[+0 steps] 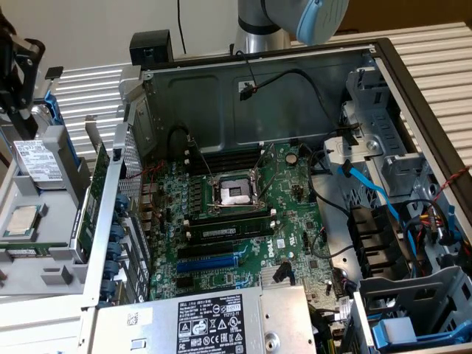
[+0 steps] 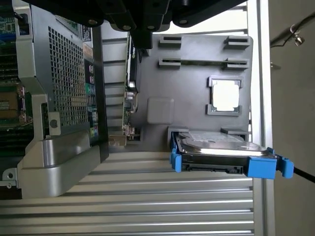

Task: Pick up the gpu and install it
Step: 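Pick up the gpu and move the gpu toward the slot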

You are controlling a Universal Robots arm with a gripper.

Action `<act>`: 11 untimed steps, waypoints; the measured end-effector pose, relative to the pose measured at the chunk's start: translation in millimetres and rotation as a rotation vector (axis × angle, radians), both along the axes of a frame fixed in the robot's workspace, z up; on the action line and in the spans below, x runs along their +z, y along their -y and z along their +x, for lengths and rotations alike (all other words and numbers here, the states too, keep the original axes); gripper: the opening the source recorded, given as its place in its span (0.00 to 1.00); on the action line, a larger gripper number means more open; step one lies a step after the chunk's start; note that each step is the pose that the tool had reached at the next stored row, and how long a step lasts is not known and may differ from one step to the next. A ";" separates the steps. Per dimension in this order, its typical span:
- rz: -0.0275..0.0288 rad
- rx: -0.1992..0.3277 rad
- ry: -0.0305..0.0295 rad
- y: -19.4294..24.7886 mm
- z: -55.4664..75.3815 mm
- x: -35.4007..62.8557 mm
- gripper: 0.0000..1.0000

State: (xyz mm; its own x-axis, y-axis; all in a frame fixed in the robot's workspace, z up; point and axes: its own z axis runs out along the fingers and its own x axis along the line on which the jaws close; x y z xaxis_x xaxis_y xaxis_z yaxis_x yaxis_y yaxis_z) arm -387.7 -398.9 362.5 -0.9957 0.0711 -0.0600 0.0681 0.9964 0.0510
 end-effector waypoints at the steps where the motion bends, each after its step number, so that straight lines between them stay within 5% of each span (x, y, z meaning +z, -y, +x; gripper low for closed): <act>1: 0.0000 0.005 0.0001 0.0 0.0 -0.2 0.11; 7: 0.0005 0.039 0.0013 0.1 0.2 -0.7 0.11; 11: 0.0003 0.046 0.0080 0.1 0.5 -5.3 0.11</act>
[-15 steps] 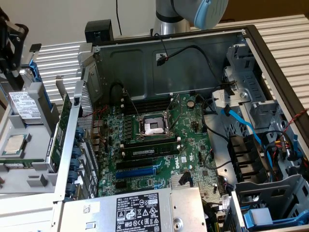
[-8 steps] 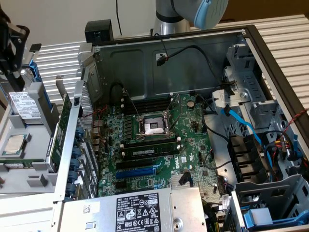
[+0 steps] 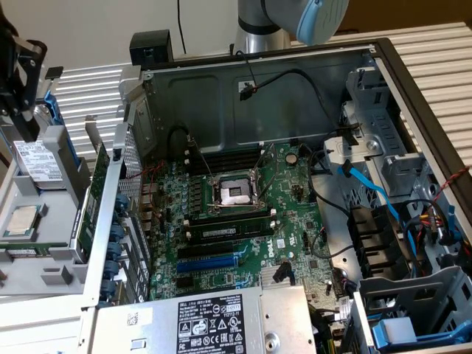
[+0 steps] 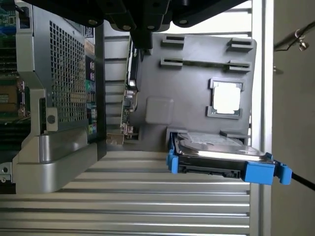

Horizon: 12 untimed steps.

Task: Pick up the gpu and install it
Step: 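Pick up the gpu and move the gpu toward the slot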

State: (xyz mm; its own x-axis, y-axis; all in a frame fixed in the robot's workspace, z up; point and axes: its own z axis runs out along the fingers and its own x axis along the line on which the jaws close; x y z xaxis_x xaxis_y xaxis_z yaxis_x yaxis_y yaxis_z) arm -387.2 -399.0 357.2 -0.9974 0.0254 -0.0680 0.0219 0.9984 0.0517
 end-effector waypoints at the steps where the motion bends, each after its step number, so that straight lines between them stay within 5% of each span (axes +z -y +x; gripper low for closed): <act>1: 0.0000 0.000 0.0008 0.0 0.0 -1.8 0.11; 7: 0.0000 0.001 0.0113 0.0 0.0 -11.1 0.11; 12: 0.0023 0.001 0.0311 0.0 0.0 -14.6 0.11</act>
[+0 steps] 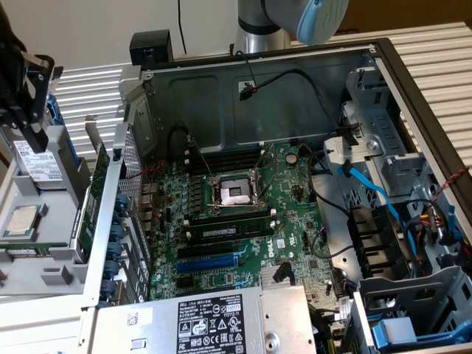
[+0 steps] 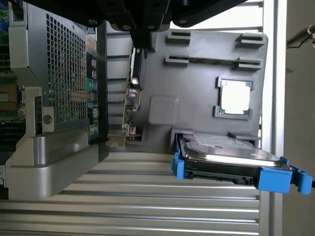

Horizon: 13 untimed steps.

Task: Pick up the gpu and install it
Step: 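Pick up the gpu and move the gpu toward the slot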

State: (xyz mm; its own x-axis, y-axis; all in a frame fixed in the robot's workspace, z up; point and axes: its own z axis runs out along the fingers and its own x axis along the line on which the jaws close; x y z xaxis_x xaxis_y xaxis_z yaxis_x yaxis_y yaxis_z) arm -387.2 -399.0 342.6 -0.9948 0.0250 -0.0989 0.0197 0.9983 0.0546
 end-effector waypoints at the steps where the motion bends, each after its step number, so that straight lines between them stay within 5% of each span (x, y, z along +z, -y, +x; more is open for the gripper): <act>1: 0.0013 0.000 0.0054 0.0 0.0 -0.6 0.11; 3: 0.0031 0.000 0.0113 0.0 0.0 -2.6 0.11; 5: 0.0076 0.000 0.0110 0.1 -0.2 -4.1 0.11; 10: 0.0442 -0.004 0.0110 3.4 -0.1 -4.6 0.11; 13: 0.0556 -0.008 0.0110 4.2 -0.1 -4.6 0.11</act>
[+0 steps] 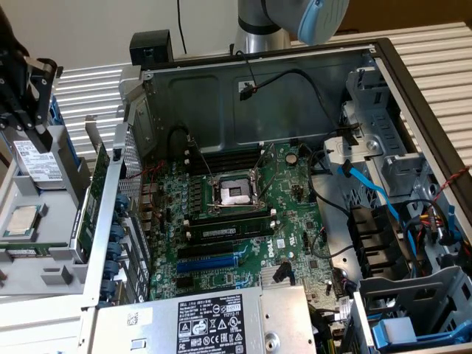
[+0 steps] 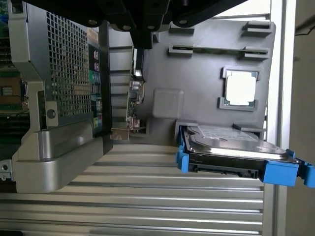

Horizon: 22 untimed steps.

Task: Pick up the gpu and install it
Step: 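Pick up the gpu and move the gpu toward the slot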

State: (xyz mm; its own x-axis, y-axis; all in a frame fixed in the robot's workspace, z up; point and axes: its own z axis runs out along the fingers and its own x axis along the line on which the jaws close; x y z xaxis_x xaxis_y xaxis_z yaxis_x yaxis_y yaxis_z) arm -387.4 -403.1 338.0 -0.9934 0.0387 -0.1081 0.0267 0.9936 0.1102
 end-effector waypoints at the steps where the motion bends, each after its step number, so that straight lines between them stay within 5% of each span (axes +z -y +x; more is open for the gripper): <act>1: 0.0014 0.000 0.0000 0.0 0.0 0.0 0.11; 7: 0.0021 0.000 0.0007 0.2 -0.9 -0.4 0.11; 18: 0.0017 0.000 0.0050 0.1 -2.0 -18.3 0.11; 22: 0.0010 0.000 0.0051 0.1 -2.1 -22.3 0.18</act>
State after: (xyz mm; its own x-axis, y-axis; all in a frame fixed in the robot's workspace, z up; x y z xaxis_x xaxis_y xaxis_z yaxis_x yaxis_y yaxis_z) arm -389.5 -403.3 315.8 -0.9928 0.0388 -0.1131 0.0262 0.9934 0.1113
